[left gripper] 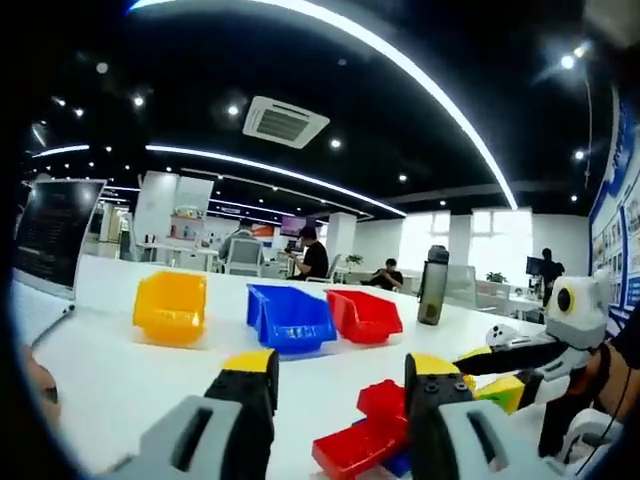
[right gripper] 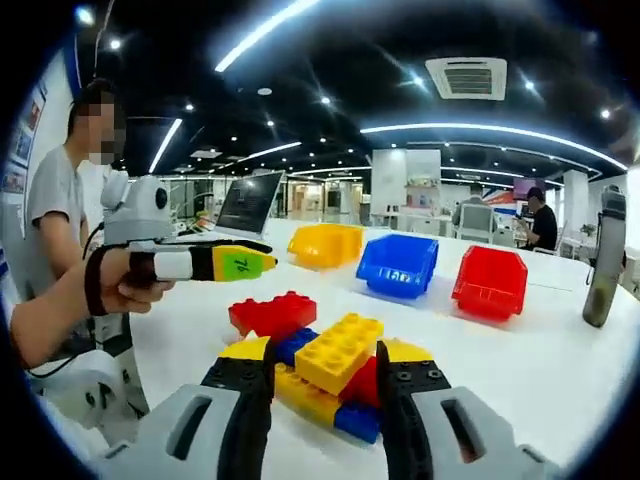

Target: Take apart the toy blocks one by one and place each separated block into its matching bin, sorting the blocks by their type until all the connected pieces are disassembled and separated into the correct bins

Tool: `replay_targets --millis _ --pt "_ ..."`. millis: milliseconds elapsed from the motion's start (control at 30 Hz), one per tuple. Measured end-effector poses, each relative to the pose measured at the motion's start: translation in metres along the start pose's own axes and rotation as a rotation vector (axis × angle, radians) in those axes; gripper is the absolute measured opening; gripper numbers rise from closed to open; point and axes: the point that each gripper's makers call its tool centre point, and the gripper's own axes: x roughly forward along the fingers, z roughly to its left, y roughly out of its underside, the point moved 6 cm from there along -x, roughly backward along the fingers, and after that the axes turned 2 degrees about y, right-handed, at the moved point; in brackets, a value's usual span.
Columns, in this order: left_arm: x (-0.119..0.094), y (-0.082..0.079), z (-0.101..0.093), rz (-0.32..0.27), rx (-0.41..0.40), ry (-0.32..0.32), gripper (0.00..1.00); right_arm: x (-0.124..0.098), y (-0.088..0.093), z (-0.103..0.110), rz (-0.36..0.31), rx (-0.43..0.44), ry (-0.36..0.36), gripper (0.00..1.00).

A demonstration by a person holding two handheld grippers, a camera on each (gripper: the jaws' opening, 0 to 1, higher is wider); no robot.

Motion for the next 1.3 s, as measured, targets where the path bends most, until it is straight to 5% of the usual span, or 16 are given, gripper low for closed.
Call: replay_targets --millis 200,400,1000,1300 --pt "0.006 0.013 -0.018 0.081 0.021 0.168 0.53 0.002 0.006 0.002 0.015 0.002 -0.001 0.4" --pt "0.01 0.022 -0.017 0.125 0.046 0.203 0.56 0.003 0.007 -0.001 0.015 -0.007 0.008 0.38" --pt "0.015 0.032 -0.016 0.143 -0.011 0.191 0.45 0.002 0.008 -0.004 0.012 -0.042 0.031 0.29" --pt "0.017 0.033 -0.016 0.151 -0.026 0.179 0.44 0.003 0.007 -0.011 0.031 0.027 0.053 0.26"
